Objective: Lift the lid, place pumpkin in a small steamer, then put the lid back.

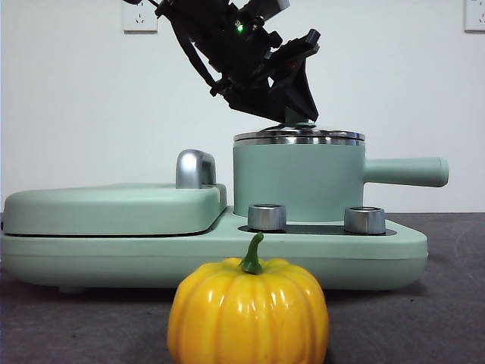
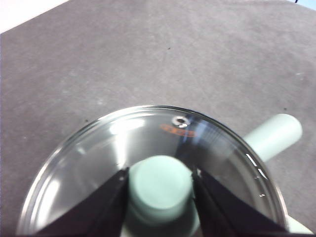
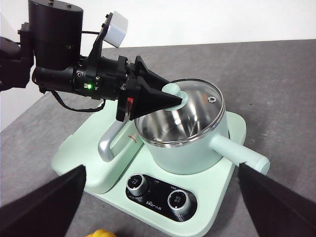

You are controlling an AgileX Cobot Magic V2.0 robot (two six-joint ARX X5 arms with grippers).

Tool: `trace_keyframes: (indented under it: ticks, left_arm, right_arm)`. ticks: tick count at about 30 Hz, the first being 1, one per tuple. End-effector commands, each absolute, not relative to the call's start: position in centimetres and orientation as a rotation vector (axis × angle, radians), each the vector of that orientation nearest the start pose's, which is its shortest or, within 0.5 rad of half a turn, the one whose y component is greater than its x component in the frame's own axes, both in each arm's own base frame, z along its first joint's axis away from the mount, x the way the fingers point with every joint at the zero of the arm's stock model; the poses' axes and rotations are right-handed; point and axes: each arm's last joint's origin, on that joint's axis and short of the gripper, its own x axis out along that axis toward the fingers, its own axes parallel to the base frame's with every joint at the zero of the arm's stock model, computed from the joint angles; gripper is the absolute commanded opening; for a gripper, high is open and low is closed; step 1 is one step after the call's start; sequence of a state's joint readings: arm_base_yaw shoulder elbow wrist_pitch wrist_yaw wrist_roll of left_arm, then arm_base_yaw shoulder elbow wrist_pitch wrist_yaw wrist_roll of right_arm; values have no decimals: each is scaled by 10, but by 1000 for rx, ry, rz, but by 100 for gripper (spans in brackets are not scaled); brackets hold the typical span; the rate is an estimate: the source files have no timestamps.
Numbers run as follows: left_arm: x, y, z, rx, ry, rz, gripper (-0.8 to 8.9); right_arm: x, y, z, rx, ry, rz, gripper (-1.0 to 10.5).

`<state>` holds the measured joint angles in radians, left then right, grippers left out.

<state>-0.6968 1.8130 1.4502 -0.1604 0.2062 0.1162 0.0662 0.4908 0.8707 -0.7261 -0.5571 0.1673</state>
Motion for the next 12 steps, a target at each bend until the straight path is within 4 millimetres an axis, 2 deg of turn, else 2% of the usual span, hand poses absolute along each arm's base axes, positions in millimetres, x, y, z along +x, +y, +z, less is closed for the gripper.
trace_keyframes:
  ticks: [1,7,12]
  left_arm:
    - [317,-279,281,246,461,-931,110]
    - [317,-279,285,237,456,-928,82]
    - [314,-276,298,211,449,-923,82]
  right_arm:
    - [77,21,348,256,379,594,489]
    - [77,21,346,261,405,582,488]
    - [76,20,341,265,469,556,488]
